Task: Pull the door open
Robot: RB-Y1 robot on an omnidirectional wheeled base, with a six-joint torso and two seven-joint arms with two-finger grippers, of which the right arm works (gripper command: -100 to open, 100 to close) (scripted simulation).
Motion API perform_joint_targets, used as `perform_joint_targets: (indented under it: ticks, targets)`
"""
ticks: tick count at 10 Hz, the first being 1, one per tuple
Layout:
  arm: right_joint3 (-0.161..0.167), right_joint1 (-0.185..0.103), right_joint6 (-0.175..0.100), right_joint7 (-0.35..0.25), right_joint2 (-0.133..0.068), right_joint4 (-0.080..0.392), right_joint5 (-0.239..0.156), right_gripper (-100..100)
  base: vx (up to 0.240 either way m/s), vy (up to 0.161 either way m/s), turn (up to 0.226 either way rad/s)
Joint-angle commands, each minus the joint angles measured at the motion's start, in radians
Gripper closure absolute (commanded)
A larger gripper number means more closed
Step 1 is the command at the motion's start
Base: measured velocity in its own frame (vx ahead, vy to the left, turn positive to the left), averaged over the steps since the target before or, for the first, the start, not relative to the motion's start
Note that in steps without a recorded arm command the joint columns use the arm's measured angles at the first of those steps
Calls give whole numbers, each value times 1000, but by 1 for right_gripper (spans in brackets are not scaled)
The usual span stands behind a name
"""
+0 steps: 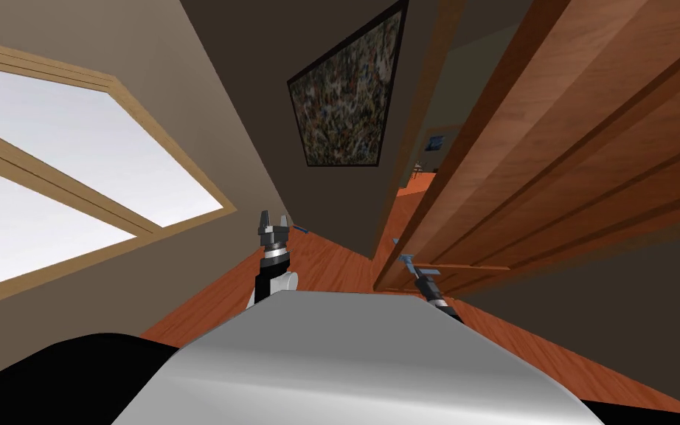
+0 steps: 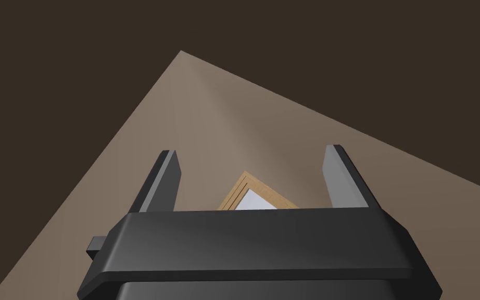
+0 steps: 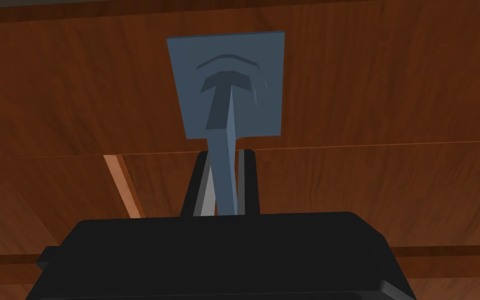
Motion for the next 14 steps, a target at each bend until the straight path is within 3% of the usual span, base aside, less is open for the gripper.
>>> perform_joint_targets:
  ticks: [1, 5, 7, 14]
  targets:
    - [-4, 3, -36, -4, -8, 28, 8, 100, -180, -96, 154]
    - [-18, 39, -118, -25, -29, 58, 32, 100, -233, -83, 196]
    - [-13, 28, -125, -21, -25, 76, 34, 100, -125, -28, 26]
    - [21, -78, -38, 17, -11, 109, -4, 100, -229, -71, 157]
